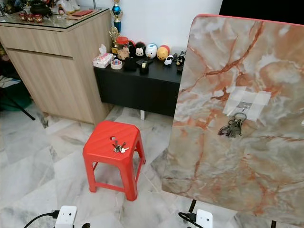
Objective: Hang keys on a hook
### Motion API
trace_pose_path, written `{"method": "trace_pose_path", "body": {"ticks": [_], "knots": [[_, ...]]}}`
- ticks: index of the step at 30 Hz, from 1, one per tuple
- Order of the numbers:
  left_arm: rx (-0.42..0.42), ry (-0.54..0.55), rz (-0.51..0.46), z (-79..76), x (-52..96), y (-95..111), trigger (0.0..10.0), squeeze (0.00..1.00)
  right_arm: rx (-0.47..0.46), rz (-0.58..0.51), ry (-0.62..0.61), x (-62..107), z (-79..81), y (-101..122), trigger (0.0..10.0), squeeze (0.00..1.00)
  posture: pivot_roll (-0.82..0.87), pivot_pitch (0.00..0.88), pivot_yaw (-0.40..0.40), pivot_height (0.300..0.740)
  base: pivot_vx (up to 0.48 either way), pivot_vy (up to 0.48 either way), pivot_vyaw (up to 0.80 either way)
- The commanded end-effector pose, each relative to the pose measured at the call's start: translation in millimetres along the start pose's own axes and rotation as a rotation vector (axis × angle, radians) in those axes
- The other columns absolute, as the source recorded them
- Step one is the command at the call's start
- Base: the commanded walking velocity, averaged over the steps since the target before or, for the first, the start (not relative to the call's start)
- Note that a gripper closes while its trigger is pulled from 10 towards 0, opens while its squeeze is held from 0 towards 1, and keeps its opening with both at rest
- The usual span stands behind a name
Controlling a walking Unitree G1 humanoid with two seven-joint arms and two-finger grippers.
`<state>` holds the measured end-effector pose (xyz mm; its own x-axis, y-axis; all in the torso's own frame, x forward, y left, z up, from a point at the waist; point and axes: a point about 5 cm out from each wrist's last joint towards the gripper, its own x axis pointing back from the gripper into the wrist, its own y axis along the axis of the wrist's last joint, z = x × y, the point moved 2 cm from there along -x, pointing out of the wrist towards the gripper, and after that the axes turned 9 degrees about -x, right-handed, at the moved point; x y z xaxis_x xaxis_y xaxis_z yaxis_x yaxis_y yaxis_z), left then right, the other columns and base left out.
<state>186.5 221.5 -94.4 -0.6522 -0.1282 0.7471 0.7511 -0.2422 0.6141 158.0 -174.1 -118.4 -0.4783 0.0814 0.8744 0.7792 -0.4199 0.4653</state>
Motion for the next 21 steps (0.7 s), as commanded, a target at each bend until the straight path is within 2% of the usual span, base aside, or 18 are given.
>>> {"method": "trace_pose_path", "body": {"ticks": [1, 5, 10, 21], "knots": [[0.012, -0.001, 0.019, -0.5, 1.0, -4.7, 10.0, 0.00, -0.018, -0.023, 0.012, -0.1, 1.6, 3.4, 10.0, 0.00, 0.06, 0.000, -0.075, 0.740, 0.000, 0.330, 0.00], [0.014, -0.004, 0.020, -1.7, 1.1, -5.0, 10.0, 0.00, 0.017, -0.017, 0.013, 0.2, 0.6, 1.8, 10.0, 0.00, 0.06, 0.000, -0.076, 0.740, 0.000, 0.330, 0.00], [0.015, -0.005, 0.021, -1.1, 1.0, -5.1, 10.0, 0.00, 0.013, -0.015, 0.018, 0.3, 2.0, 0.3, 10.0, 0.00, 0.06, 0.000, -0.067, 0.740, 0.000, 0.329, 0.00], [0.009, -0.007, 0.015, 0.0, 0.2, -2.4, 10.0, 0.00, 0.012, -0.025, 0.017, 0.3, 2.9, 1.0, 10.0, 0.00, 0.06, 0.000, -0.057, 0.740, 0.000, 0.480, 0.00]]}}
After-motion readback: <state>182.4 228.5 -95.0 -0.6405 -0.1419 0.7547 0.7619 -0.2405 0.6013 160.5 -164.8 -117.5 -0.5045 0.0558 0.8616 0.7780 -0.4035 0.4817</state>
